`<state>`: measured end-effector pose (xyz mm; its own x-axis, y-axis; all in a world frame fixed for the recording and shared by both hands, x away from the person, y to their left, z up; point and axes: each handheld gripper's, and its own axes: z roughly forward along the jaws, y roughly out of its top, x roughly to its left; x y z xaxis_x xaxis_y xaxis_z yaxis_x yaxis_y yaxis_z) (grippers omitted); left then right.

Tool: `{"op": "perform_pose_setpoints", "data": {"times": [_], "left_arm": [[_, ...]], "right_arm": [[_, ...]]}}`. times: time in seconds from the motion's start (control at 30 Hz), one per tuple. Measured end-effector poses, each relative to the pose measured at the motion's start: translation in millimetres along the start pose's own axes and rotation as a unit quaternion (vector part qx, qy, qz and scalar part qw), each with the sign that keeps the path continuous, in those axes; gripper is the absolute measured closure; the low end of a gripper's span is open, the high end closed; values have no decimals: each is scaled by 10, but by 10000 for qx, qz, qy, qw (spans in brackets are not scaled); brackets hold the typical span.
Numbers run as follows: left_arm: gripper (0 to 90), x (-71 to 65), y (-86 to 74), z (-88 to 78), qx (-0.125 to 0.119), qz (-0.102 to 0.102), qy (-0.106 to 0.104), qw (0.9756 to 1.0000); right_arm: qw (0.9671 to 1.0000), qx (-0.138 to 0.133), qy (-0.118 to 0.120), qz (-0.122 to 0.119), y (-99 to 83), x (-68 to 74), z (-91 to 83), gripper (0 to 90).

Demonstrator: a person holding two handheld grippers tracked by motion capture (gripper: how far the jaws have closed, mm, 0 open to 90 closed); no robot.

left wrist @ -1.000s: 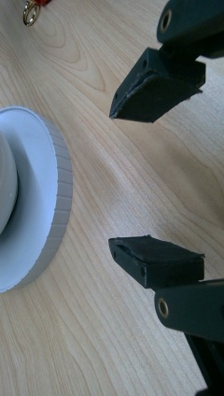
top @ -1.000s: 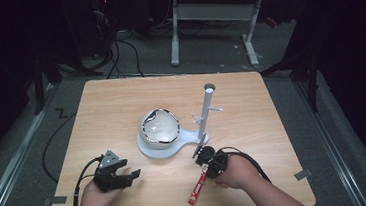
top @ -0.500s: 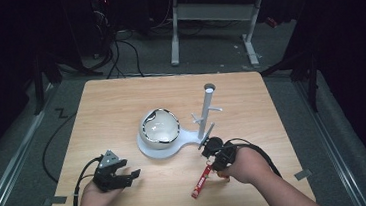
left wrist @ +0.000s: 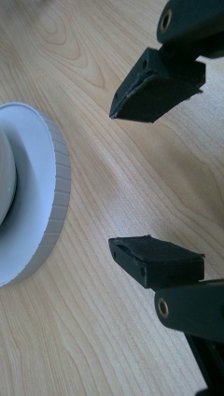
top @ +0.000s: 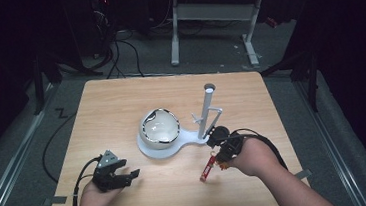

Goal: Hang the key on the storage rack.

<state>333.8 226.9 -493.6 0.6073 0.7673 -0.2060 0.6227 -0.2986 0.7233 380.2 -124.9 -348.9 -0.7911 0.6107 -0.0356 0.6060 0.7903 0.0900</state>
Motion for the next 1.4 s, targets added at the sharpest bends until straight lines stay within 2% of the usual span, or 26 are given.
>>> {"op": "perform_pose_setpoints", "data": {"times": [0.2, 0.27, 0.33, 0.6, 1.0, 1.07, 1.4], "left_arm": [[321, -3, 1, -9, -24, -9, 0, 10000], [321, -1, 1, -4, -17, -14, -3, 10000], [321, -3, 0, -2, -16, -5, -2, 10000], [324, -13, 0, -10, -3, 20, -13, 10000], [325, -10, -2, 5, 10, 15, -29, 10000], [325, -6, -3, 2, 10, 10, -24, 10000], [325, -9, -5, -5, 13, 14, -18, 10000]], "right_arm": [[9999, -38, -127, 6, 23, -45, -180, 857], [9996, -69, -250, -98, 36, -77, -292, 858], [9996, -82, -260, -93, 38, -86, -320, 858], [9988, -186, -452, -93, 59, -172, -608, 859], [9979, -371, -535, 60, 114, -314, -812, 859], [9970, -434, -644, 43, 144, -347, -880, 859], [9950, -542, -836, -61, 283, -372, -1057, 859]]}}
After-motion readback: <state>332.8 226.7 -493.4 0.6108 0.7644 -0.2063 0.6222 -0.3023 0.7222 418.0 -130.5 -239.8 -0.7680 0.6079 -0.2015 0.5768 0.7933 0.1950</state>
